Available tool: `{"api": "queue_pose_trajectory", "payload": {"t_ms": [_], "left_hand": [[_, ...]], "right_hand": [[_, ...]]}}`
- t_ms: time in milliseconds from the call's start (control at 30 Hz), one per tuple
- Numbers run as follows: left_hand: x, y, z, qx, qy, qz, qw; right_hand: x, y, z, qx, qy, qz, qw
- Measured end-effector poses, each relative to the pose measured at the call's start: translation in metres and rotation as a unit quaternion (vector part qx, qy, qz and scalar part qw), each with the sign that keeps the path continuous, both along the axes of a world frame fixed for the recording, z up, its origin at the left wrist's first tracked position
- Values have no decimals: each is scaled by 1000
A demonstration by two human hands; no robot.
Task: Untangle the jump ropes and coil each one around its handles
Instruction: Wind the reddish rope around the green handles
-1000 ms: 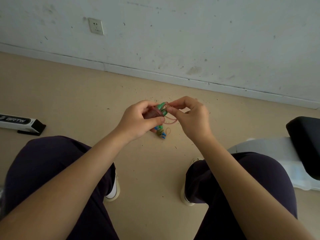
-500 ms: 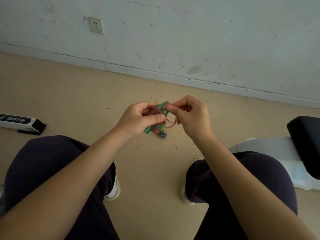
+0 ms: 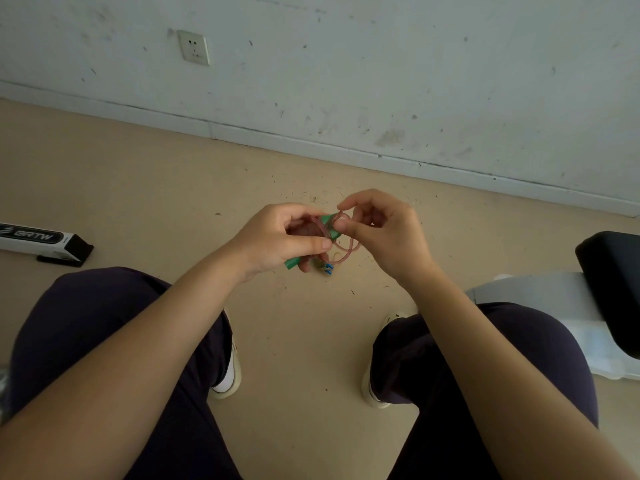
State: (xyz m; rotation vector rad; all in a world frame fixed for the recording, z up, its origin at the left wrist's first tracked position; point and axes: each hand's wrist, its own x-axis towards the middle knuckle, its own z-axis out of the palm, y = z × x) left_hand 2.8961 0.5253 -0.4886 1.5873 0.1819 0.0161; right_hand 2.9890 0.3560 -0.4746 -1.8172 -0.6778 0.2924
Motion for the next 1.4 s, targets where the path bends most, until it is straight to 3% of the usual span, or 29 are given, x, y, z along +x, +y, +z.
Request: {"api": "queue_pose_trajectory", "payload": {"t_ms": [267, 400, 533, 633, 833, 1100, 1300, 1400], "left_hand": [[-2, 3, 1, 7, 15, -5, 1000], [0, 0, -1, 50, 14, 38, 998], [3, -7, -1, 98, 20, 82, 992], [5, -9, -2, 98, 19, 105, 990], [4, -12, -5, 81, -3, 119, 990], [7, -4, -7, 45, 21, 70, 996], [3, 2, 0, 58, 25, 2, 998], [2, -1, 0, 46, 31, 23, 998]], "right_hand": [[8, -2, 2, -52, 1, 69, 996], [7, 1, -4, -40, 32, -6, 999], [0, 7, -11, -52, -21, -57, 997], [-4, 10, -13, -49, -41, -69, 996], [-4, 13, -14, -12, 8, -87, 996], [-6, 11, -12, 37, 54, -99, 993], [-5, 4, -2, 13, 93, -51, 994], [-6, 6, -2, -1, 79, -46, 996]]}}
